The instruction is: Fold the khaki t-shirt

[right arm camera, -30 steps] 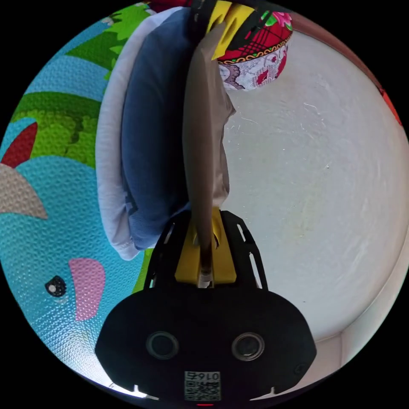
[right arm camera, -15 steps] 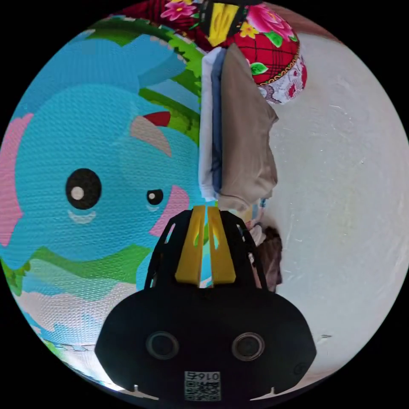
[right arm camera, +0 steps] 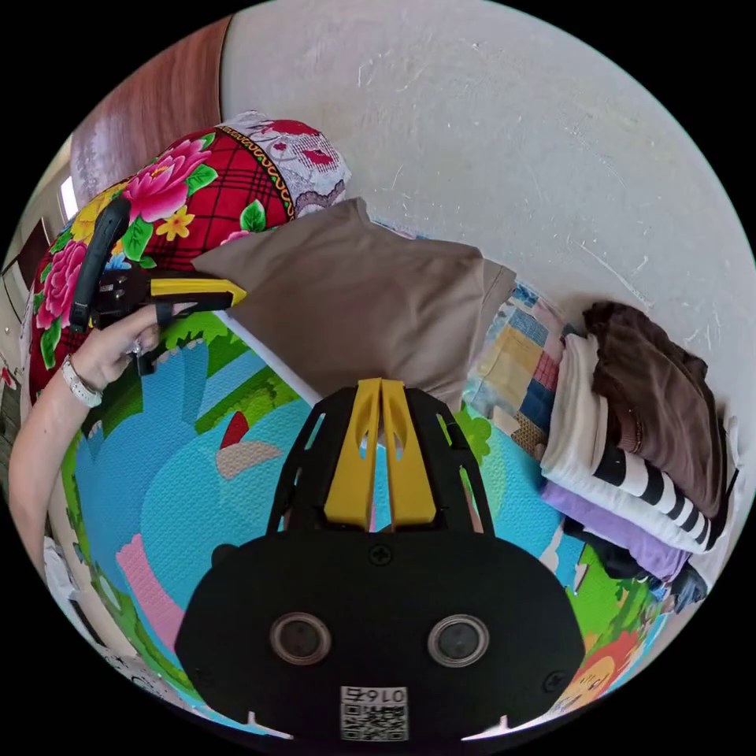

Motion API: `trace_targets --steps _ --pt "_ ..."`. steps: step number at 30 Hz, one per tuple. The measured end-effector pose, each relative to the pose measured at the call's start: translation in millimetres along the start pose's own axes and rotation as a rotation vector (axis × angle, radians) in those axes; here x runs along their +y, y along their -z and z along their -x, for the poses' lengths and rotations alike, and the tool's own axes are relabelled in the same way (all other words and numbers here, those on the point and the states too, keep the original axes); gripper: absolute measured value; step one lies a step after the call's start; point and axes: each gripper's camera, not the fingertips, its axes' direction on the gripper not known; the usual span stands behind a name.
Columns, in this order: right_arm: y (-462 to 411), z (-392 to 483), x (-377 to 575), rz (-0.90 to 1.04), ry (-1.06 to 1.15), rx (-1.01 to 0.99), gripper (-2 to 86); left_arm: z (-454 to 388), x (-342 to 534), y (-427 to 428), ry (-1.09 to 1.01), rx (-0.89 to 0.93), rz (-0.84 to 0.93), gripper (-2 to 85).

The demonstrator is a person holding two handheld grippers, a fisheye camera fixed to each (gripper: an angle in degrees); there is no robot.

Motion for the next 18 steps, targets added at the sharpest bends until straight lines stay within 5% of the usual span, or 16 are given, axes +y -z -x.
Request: trace_targets --steps 7,18 --pt "132 -97 91 -0.350 -0.094 0.078 -0.2 -61 32 76 0.008 0.482 -0.228 -1.0" --pt "192 -224 149 -0.168 -0.294 0.373 7.9 -199 51 65 0.169 0.389 -0.271 -0.8"
